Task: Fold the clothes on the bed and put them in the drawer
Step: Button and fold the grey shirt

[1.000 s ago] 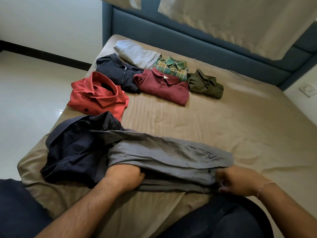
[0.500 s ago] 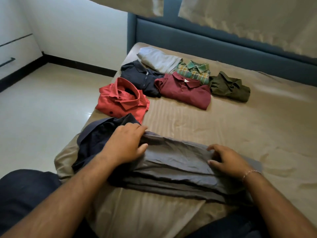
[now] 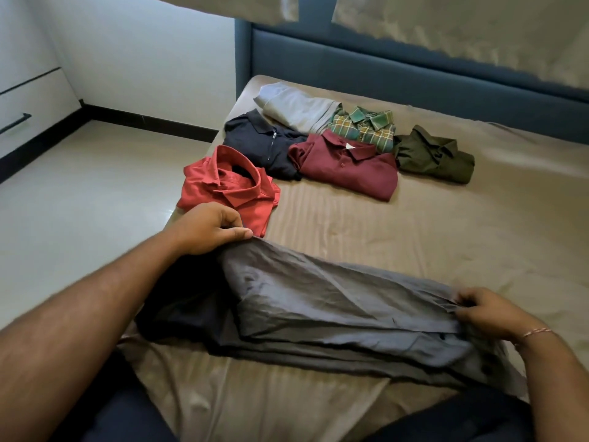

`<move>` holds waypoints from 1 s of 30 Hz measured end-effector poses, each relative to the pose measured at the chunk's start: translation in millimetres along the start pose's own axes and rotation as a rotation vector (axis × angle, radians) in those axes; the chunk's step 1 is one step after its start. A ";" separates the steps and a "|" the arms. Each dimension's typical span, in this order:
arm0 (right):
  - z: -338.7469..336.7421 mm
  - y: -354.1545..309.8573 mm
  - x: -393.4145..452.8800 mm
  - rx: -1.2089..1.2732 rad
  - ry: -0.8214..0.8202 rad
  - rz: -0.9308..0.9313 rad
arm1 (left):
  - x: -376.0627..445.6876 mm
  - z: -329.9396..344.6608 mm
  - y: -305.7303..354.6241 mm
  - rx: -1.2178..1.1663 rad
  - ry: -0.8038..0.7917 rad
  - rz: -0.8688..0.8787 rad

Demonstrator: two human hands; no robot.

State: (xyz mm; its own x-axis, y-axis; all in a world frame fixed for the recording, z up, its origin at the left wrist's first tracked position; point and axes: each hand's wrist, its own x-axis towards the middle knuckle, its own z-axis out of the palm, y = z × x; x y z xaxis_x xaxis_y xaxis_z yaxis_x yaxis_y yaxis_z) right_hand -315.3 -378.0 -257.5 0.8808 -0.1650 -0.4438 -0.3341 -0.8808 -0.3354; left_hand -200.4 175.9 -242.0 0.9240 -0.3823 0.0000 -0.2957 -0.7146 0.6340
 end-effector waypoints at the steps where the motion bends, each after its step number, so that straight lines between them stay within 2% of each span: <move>1: -0.3 0.1 -5.1 0.136 0.038 0.025 | 4.7 1.9 -2.6 0.037 0.007 -0.039; 4: -1.4 6.7 -21.8 0.545 0.135 0.144 | 17.3 11.3 -9.3 0.228 -0.013 -0.093; 7: 1.7 17.2 -34.7 0.672 -0.011 0.257 | 19.0 20.3 -9.1 0.430 -0.013 -0.144; 8: 0.8 23.4 -38.8 0.713 -0.022 0.285 | 18.8 24.2 -3.2 0.509 0.038 -0.109; 10: 5.1 19.6 -41.0 0.751 -0.016 0.286 | 6.0 31.7 12.0 0.639 0.274 0.026; 12: 6.0 11.6 -42.2 0.845 0.066 0.248 | -16.8 57.3 46.4 0.537 0.393 0.215; 14: 7.1 2.8 -38.3 0.981 0.146 0.243 | -48.3 98.6 77.1 0.410 0.253 0.371; 16: 12.1 1.8 -27.2 1.039 0.240 0.272 | -69.1 139.7 86.4 0.480 0.023 0.406; 19: 24.2 7.7 -11.0 0.821 0.411 0.304 | -65.5 155.8 61.3 0.571 -0.117 0.249; 21: 28.7 9.4 -6.5 0.633 0.467 0.297 | -58.8 144.6 41.4 0.551 -0.156 0.136; 23: 27.2 13.0 -3.6 0.537 0.509 0.250 | -59.2 138.0 26.0 0.530 -0.164 0.099; 25: 25.9 19.0 0.3 0.425 0.488 0.211 | -66.0 135.6 19.7 0.505 -0.170 0.082; 28: 29.5 29.8 0.8 0.318 0.397 0.253 | -68.7 135.5 23.4 0.459 -0.179 0.052; 30: 29.9 30.4 -5.2 0.403 0.478 0.299 | -67.2 131.5 27.6 0.382 -0.170 0.008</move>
State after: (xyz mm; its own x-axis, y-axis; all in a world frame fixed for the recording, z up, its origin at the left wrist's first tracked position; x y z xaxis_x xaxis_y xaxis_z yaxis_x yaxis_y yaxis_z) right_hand -340.0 -390.6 -290.2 0.7518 -0.6338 -0.1819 -0.6026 -0.5486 -0.5796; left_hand -302.6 104.8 -326.2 0.8774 -0.4576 -0.1442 -0.4013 -0.8647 0.3021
